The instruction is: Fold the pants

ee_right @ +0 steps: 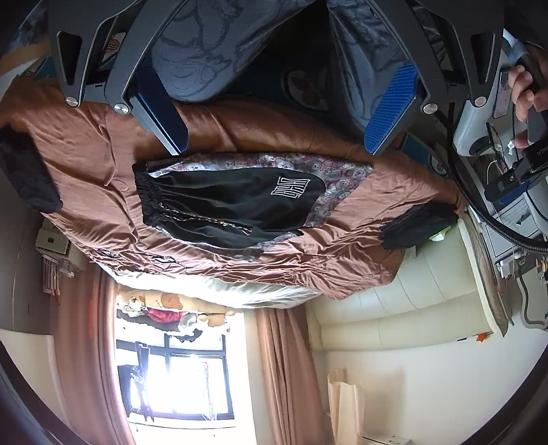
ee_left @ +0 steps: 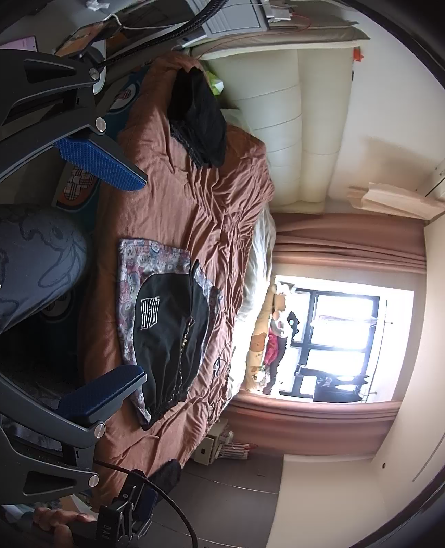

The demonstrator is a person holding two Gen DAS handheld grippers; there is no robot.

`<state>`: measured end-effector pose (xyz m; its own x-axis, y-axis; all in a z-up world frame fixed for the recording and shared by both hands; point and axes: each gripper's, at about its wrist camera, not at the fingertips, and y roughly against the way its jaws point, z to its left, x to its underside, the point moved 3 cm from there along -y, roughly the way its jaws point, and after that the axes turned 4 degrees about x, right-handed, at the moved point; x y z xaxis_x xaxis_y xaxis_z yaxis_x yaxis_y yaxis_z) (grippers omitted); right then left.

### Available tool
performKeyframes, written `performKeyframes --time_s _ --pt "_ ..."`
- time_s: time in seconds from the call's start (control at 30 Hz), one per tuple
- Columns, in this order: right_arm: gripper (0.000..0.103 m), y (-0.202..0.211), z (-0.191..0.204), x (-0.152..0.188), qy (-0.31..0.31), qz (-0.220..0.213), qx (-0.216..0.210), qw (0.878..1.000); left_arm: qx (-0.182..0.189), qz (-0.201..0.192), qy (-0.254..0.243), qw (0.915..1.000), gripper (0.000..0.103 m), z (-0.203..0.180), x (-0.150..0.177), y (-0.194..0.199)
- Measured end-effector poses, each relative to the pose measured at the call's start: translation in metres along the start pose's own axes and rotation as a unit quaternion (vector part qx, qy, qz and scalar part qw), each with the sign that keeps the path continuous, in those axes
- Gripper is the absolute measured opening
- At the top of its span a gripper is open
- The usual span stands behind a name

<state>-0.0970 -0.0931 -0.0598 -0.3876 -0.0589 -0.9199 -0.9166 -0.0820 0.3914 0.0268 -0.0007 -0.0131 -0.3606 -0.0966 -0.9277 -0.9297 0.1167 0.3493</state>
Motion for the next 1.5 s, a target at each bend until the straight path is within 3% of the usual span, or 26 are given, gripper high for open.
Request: performKeyframes --time_s 0.63,0.87,1.13,1.5 --pt "0.103 -0.059 -0.033 -0.009 -0.031 0.051 0.012 0.998 0.018 0.058 0.021 0.9979 0.103 0.012 0.012 -0.074" --pt "0.103 -0.082 -0.051 -0.01 -0.059 0.068 0.019 0.996 0.029 0.092 0.052 0.994 0.103 0.023 0.025 -0.107" --pt "0.103 -0.107 -0.066 -0.016 -0.079 0.089 0.024 0.993 0.051 0.121 0.101 0.9861 0.101 0.036 0.038 -0.139" --pt "0.103 -0.141 -0.085 -0.015 -0.098 0.111 0.043 0.988 0.082 0.182 0.162 0.9664 0.086 0.051 0.059 -0.19"
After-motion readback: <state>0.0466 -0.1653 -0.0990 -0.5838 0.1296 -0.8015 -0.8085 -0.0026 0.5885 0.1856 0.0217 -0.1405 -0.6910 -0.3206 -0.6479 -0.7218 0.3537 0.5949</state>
